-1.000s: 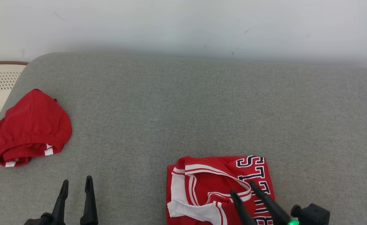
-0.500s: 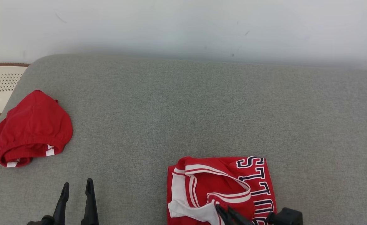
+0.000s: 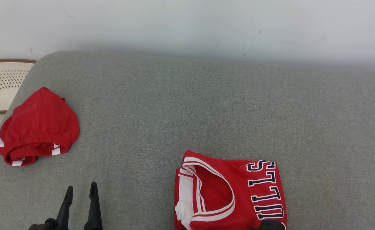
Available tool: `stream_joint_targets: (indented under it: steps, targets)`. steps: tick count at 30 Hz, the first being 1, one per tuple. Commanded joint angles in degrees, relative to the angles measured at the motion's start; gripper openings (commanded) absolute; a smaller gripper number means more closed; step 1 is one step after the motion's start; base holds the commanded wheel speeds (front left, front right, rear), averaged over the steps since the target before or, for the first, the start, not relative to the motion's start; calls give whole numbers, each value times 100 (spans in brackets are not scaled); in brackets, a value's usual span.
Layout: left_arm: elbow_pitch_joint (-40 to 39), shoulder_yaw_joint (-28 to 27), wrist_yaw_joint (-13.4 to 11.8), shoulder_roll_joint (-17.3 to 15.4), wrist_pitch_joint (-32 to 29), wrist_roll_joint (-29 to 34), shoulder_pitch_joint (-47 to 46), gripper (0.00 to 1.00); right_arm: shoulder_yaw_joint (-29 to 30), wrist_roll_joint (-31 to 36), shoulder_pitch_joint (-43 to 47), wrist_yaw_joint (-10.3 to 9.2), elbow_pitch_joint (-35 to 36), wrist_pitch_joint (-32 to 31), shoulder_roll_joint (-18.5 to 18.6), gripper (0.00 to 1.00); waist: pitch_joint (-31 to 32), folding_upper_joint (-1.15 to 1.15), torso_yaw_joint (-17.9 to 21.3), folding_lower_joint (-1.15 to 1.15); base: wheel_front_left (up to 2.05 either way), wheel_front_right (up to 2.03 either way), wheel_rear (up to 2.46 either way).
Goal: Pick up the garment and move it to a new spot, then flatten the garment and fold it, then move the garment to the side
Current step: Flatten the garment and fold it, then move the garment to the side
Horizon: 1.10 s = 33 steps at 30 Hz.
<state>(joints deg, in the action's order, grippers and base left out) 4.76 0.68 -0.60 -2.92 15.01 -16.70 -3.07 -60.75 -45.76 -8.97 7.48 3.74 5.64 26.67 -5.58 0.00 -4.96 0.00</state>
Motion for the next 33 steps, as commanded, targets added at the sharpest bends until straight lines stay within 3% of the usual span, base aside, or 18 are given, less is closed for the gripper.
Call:
stream_joint_targets:
  steps: [1,2,3,4,10,14,18,26,33]
  targets:
    - [28,-3,17,1,23,-43,-32,100,-163,-208,-152,3,14,59,44,27,-3,0,-21,0,0,0,0]
    - [44,-6,17,1,23,-32,-26,100,-221,-268,-215,3,22,128,54,75,1,0,-24,0,0,0,0]
    - [44,-6,17,1,23,-32,-26,100,-221,-268,-215,3,22,128,54,75,1,0,-24,0,0,0,0]
    - [51,-7,20,1,23,-26,-23,100,-277,-372,-243,3,25,173,58,100,5,0,-26,0,0,0,0]
    - [57,-52,30,1,23,-16,44,100,-441,-924,-489,3,284,612,148,100,68,0,5,0,0,0,0]
    - [25,-72,29,0,23,-9,100,100,-235,-861,-569,3,350,835,235,100,125,0,47,0,0,0,0]
    - [-29,-95,14,0,23,6,138,100,635,-268,-355,3,-121,946,181,100,168,0,92,0,0,0,0]
    - [-138,-123,-54,0,23,70,221,100,2593,1088,328,3,-823,956,-391,100,188,0,147,0,0,0,0]
    - [-193,-105,-98,0,23,110,164,100,3584,1918,640,3,-1437,355,-900,100,140,0,190,0,0,0,0]
